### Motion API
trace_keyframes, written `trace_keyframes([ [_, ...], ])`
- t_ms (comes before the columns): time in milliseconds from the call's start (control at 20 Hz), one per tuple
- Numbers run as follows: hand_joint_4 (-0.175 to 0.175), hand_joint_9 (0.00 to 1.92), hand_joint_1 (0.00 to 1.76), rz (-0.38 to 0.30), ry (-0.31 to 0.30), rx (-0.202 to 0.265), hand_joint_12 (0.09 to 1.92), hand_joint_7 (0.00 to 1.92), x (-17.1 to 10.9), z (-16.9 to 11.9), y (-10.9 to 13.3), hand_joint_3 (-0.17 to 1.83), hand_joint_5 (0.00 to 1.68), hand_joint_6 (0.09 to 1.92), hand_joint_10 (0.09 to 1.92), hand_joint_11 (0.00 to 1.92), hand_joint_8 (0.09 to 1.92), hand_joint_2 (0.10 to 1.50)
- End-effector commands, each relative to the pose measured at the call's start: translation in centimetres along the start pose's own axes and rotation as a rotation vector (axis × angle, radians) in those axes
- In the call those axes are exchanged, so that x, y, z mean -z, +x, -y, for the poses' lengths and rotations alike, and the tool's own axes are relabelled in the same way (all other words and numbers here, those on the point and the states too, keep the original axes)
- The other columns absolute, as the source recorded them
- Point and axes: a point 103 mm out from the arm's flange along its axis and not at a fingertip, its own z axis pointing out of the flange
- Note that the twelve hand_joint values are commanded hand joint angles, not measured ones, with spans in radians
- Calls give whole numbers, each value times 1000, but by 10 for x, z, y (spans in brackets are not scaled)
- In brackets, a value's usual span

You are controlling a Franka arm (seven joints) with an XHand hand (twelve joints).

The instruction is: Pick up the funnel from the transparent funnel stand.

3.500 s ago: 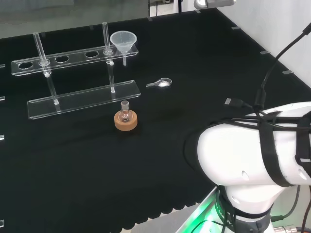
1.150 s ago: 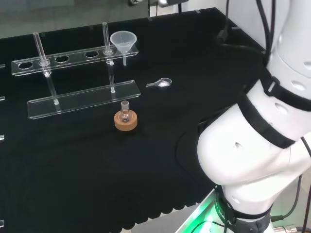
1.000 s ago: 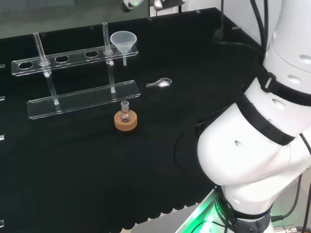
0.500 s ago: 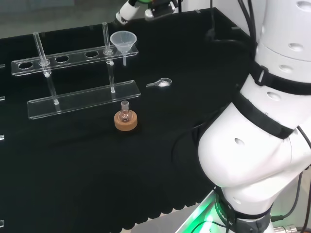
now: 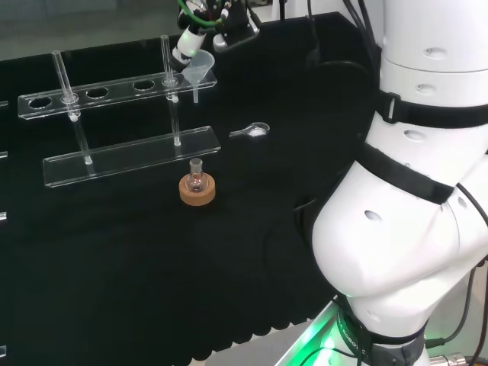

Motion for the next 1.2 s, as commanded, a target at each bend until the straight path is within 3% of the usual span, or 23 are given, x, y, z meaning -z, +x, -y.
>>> trace_keyframes([
  [50,33,68,559,19,27,-2,1505,0,-9,-9,-2,234,37,87,815,227,315,726],
  [500,37,0,593,-13,38,19,1501,0,-24,-27,-5,239,0,87,805,218,104,719],
  [1200,28,54,587,6,40,24,1485,0,-30,-37,-5,263,13,87,842,245,288,717],
])
